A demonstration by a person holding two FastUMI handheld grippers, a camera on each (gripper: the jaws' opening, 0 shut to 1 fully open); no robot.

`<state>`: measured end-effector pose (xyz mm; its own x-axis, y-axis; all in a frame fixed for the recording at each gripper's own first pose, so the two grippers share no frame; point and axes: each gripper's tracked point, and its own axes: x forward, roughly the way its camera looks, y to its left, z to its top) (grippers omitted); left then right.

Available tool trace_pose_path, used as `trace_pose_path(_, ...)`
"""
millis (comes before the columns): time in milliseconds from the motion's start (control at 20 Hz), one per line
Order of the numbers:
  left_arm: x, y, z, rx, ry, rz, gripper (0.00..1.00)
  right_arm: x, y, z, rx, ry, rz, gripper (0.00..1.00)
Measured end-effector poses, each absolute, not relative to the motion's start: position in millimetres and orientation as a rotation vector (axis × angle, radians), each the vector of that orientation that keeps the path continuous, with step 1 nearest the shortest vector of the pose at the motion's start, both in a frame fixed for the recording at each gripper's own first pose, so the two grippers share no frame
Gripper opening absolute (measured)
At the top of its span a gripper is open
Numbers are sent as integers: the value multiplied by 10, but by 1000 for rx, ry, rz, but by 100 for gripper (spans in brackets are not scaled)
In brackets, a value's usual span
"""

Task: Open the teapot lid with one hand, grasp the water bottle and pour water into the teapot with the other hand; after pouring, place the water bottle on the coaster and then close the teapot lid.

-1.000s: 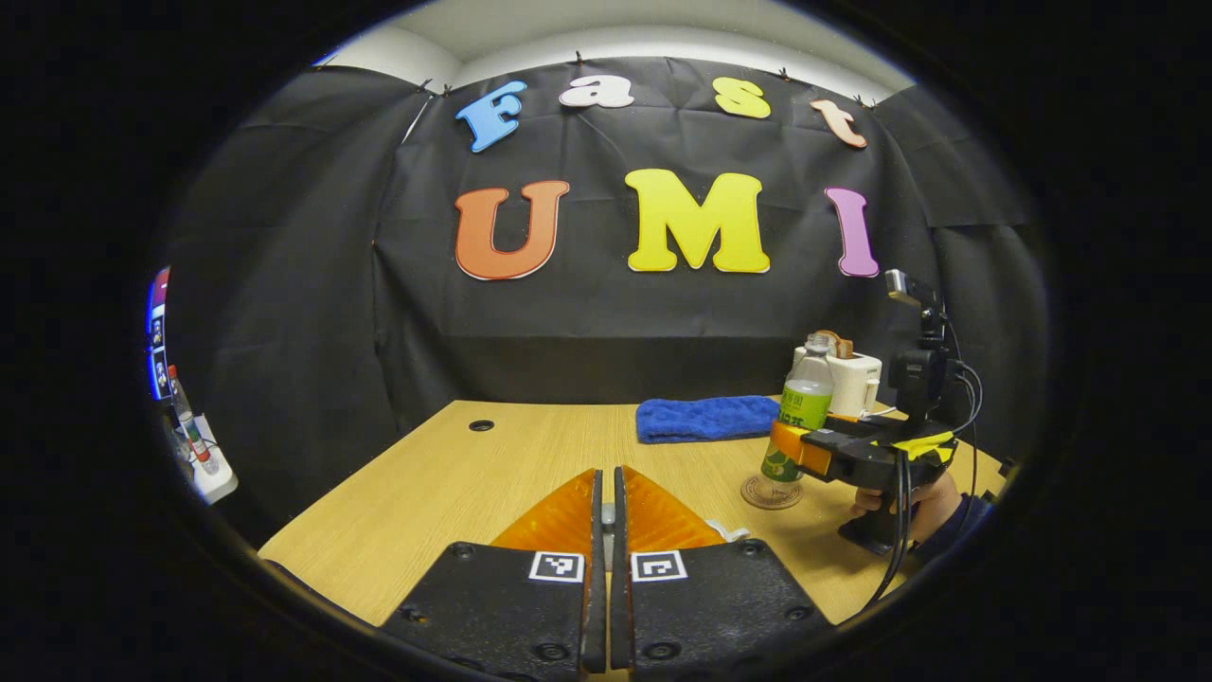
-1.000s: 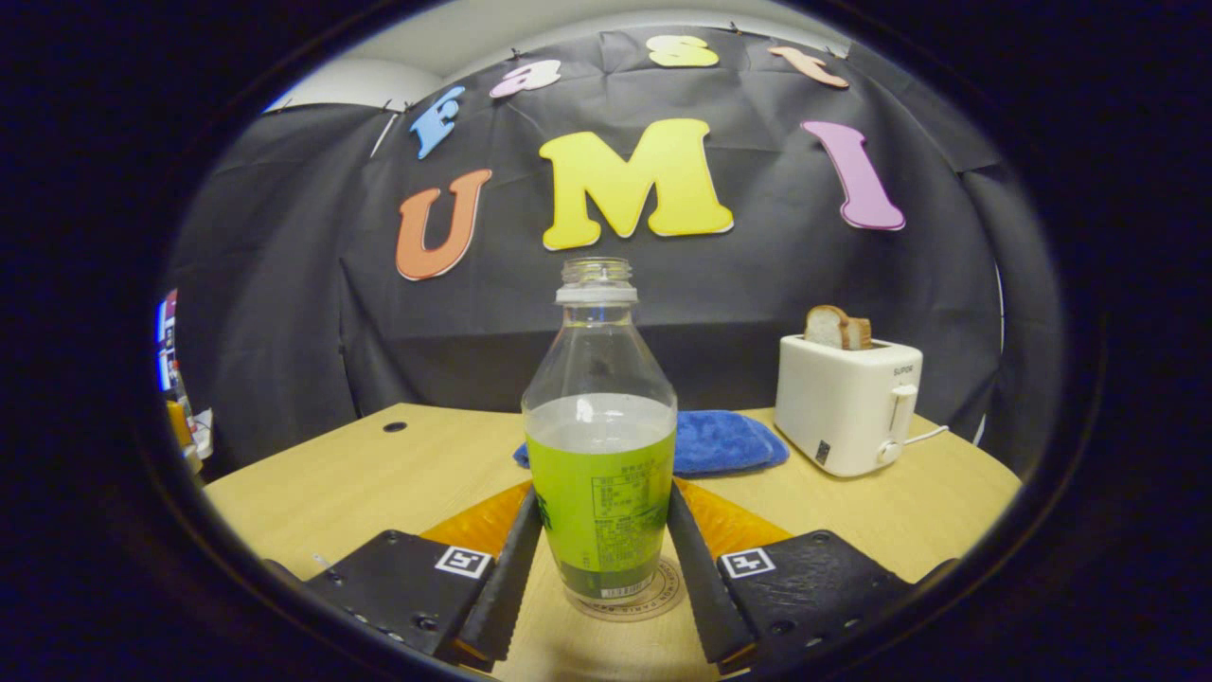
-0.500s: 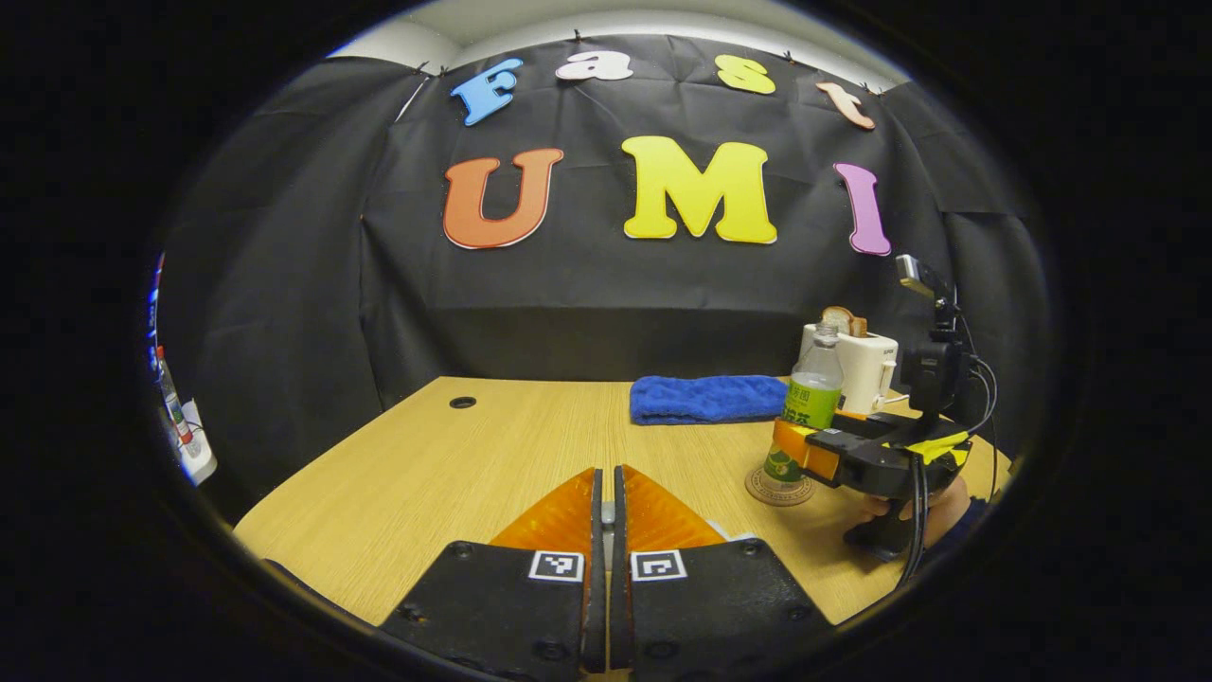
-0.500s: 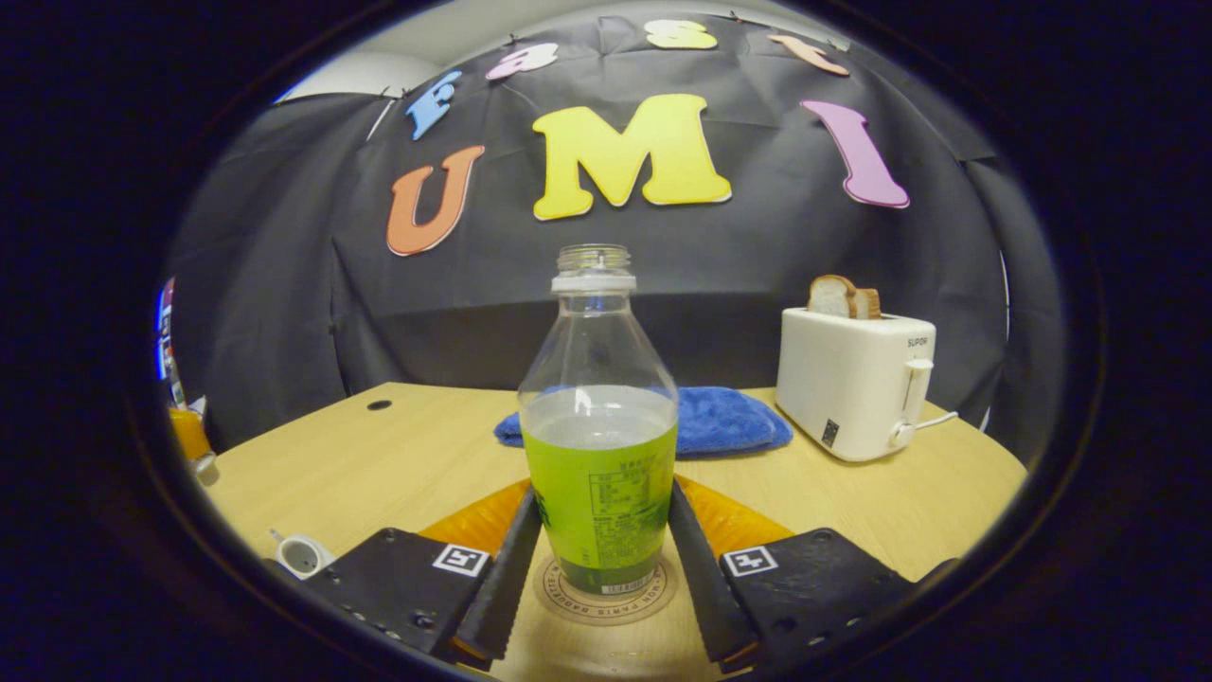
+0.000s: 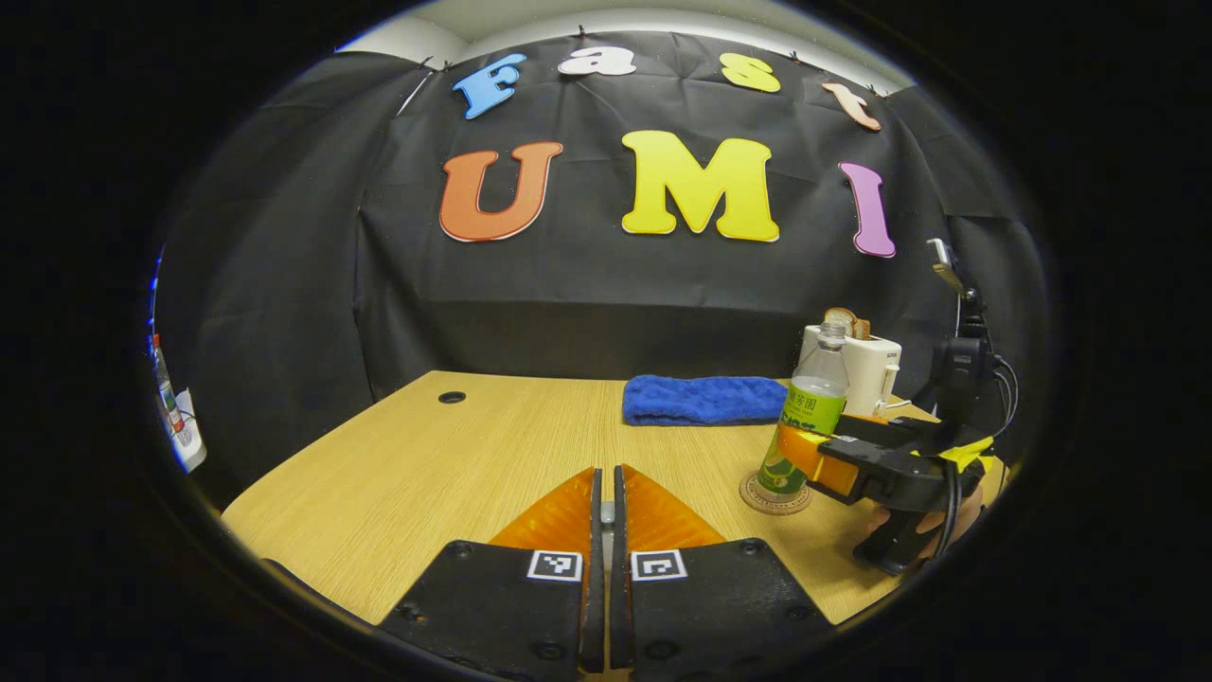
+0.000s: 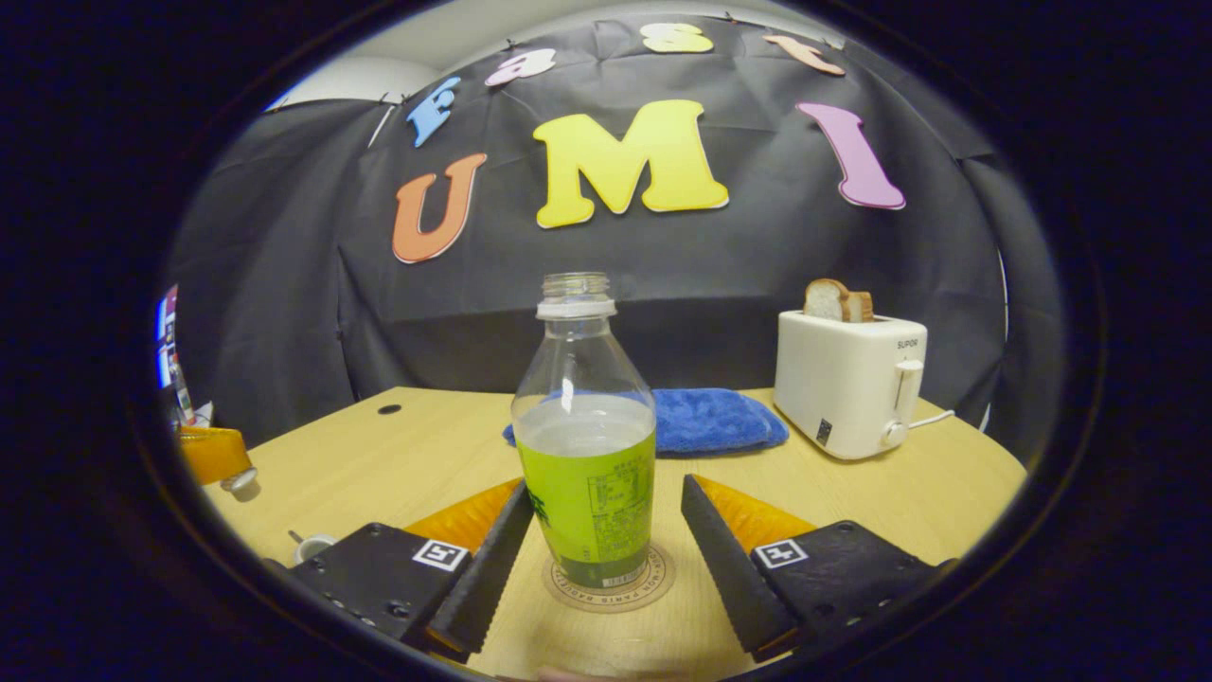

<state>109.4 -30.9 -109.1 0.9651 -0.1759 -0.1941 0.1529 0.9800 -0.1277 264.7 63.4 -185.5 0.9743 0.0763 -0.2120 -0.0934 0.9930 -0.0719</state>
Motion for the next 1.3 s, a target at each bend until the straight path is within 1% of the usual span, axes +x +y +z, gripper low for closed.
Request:
trace_pose_path(100, 1111, -330, -1065, -99, 196, -170, 5, 2481, 613, -1797, -61, 202, 95, 95)
trace_pose_path(150, 1117, -353, -1056, -99, 196, -176, 5, 2380, 605, -1737, -46, 175, 107, 92)
trace_pose_path(200, 1114, -386, -1069, -100, 200, -184, 5, 2290, 577, -1709, -50, 162, 108, 96)
trace_pose_path(650, 1159, -671, -1028, -151, 187, -227, 5, 1571, -31, -1428, -64, 73, 36, 96)
trace_pose_path(750, 1153, -737, -1100, -173, 199, -238, 6, 1434, -69, -1401, -67, 66, 41, 96)
trace_pose_path(800, 1145, -763, -1152, -175, 201, -241, 6, 1370, -89, -1384, -73, 59, 43, 93)
trace_pose_path(850, 1152, -770, -1191, -168, 204, -238, 6, 1323, -118, -1367, -82, 51, 40, 96)
trace_pose_path(900, 1155, -764, -1264, -162, 213, -232, 6, 1281, -138, -1358, -91, 41, 38, 93)
trace_pose_path(950, 1159, -768, -1323, -160, 224, -229, 6, 1252, -146, -1348, -97, 35, 39, 96)
trace_pose_path(1000, 1162, -785, -1386, -162, 235, -230, 7, 1219, -152, -1360, -99, 30, 42, 93)
trace_pose_path(1050, 1161, -809, -1418, -165, 240, -235, 7, 1198, -155, -1364, -99, 29, 45, 93)
trace_pose_path(1100, 1158, -827, -1446, -165, 239, -236, 7, 1186, -198, -1384, -95, 26, 36, 96)
trace_pose_path(1300, 1123, -848, -1471, -101, 203, -212, 8, 1103, -299, -1376, -37, 5, 14, 96)
